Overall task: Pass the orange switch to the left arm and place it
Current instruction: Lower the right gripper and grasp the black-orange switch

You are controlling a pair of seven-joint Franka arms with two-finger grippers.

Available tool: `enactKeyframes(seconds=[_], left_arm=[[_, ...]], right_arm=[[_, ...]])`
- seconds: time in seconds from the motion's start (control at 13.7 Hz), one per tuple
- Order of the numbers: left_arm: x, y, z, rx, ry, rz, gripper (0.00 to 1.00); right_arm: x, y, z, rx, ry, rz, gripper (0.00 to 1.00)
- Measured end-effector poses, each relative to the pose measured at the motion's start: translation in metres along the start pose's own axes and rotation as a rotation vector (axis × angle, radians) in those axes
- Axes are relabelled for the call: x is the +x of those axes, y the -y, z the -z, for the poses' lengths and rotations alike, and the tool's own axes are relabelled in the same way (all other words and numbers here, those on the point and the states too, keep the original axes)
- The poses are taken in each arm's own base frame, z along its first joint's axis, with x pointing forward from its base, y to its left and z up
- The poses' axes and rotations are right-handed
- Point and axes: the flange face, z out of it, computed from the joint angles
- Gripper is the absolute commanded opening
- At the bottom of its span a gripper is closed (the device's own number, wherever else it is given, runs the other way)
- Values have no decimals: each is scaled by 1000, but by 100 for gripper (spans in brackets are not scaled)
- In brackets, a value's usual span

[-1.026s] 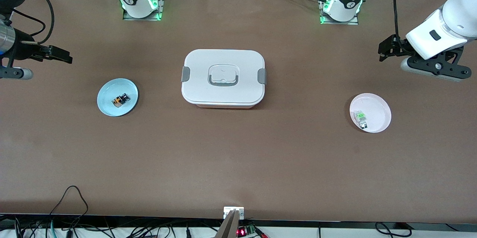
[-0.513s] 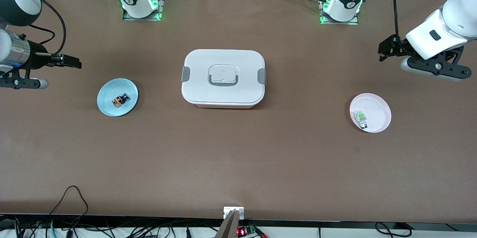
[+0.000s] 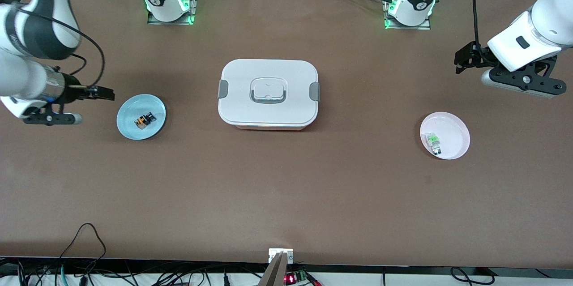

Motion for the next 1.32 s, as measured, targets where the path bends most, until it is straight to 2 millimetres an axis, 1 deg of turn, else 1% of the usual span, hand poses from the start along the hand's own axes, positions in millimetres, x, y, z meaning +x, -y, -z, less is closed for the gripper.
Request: enactKeyframes(seconds=[0.15,0.29,0.44,0.66,1.03,1.17,1.32], left_arm=[[0,0,0,0,0,0,100],[0,0,0,0,0,0,100],[0,0,0,0,0,0,100],[0,0,0,0,0,0,100],[0,0,0,0,1,0,100],[0,0,0,0,1,0,100],[0,0,-1,0,2,0,100]], right_arm=[[2,5,-35,-3,-24,59,100],[3,5,-67,-8,-43,135,100],[4,5,-91,-26,-47,228,100],[8,4,-115,-35,-33,271,100],[23,5,-155,-35,-45,286,100],[26,6,-166,-34,-44,290,100],[28,7,-173,-34,-47,292,100]])
